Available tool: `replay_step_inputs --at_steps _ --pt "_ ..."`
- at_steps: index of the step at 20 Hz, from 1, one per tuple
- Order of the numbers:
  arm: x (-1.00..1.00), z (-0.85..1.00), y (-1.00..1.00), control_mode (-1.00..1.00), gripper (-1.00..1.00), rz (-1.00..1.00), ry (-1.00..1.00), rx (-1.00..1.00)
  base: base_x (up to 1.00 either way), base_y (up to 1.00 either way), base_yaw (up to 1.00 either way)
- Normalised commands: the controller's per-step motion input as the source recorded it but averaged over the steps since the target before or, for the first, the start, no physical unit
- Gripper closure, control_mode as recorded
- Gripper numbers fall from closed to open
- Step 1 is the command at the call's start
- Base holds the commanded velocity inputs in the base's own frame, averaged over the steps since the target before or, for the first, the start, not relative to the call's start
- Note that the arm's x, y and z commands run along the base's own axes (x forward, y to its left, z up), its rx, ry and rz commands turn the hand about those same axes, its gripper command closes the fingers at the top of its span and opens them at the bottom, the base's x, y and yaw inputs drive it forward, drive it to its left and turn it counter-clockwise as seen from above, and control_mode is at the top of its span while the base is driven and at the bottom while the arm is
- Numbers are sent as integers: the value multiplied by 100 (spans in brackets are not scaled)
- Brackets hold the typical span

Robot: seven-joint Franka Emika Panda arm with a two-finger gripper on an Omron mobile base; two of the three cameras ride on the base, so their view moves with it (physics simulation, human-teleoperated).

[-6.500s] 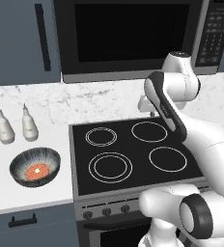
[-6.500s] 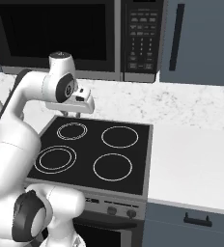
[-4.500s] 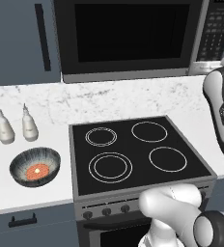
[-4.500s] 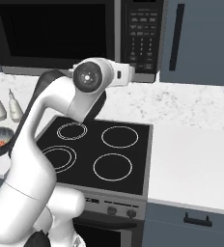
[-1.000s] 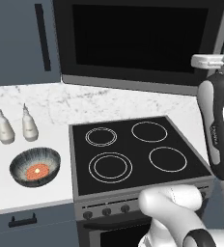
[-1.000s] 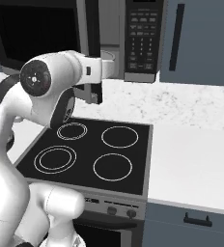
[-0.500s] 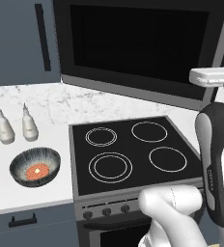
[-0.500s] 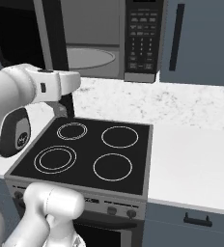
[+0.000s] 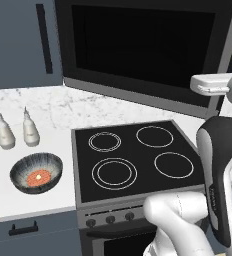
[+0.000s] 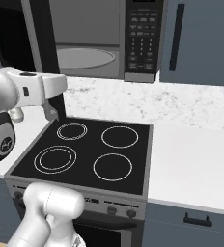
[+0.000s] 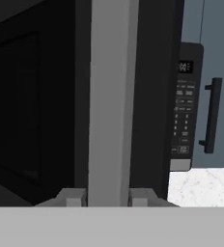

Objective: Open the microwave, place the bowl with waffle inside the microwave, then close the microwave door and turn it on.

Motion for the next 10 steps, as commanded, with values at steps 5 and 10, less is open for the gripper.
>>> replay_step_inputs --at_steps 5,10 --pt "0 0 0 -100 -100 0 0 0 0 0 0" --pt "-52 0 3 -100 -100 -1 0 0 0 0 0"
